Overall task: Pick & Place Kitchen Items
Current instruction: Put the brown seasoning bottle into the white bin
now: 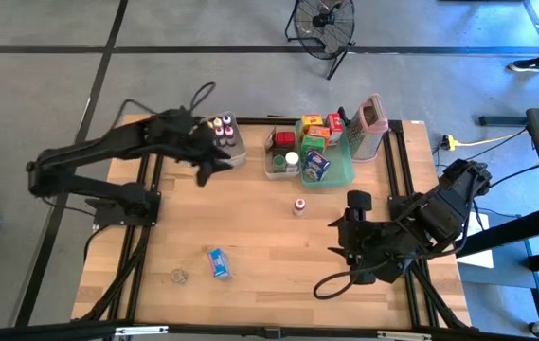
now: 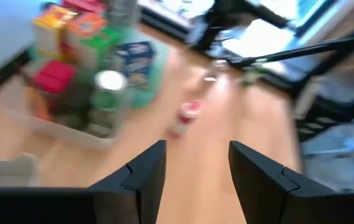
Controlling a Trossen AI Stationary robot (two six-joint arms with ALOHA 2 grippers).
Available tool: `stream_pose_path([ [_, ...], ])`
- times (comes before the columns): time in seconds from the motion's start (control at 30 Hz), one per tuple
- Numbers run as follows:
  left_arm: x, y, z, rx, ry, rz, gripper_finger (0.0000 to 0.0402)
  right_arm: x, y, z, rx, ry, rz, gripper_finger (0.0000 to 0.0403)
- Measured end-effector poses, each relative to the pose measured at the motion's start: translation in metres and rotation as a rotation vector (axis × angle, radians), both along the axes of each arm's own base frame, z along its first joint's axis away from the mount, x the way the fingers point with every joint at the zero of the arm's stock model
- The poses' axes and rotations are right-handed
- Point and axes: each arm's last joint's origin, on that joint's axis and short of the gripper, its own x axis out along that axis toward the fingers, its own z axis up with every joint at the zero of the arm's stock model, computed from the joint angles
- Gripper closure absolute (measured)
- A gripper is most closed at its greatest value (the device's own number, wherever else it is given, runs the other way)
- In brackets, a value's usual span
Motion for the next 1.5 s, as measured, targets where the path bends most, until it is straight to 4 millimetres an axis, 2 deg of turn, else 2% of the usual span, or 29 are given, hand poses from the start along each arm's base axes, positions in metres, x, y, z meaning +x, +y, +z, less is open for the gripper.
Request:
stream_pose_path([
  [0.2, -0.022, -0.030, 0.013, -0.101, -0.055, -0.082, 0.0233, -0.006, 0.009, 0.001, 0.013, -0.007, 0.041, 0.0165],
  [0.4, -0.024, -0.048, 0.015, -0.119, -0.054, -0.095, 0.0233, -0.014, 0.022, 0.002, 0.041, -0.028, 0.086, 0.0165],
  [0.87, 0.007, -0.079, 0.000, -0.082, -0.001, 0.001, 0.0230, -0.012, 0.064, -0.012, 0.132, -0.032, 0.181, 0.0165],
  [1.13, 0.024, -0.098, -0.005, -0.093, -0.018, -0.049, 0.0188, -0.010, 0.086, -0.020, 0.204, -0.034, 0.189, 0.0164],
  [1.37, 0.036, -0.103, -0.017, -0.036, 0.043, -0.088, 0.0183, -0.009, 0.086, -0.019, 0.238, -0.066, 0.123, 0.0164],
  [1.5, 0.037, -0.105, -0.019, -0.047, 0.055, -0.122, 0.0183, -0.006, 0.078, -0.021, 0.196, -0.109, -0.007, 0.0164],
])
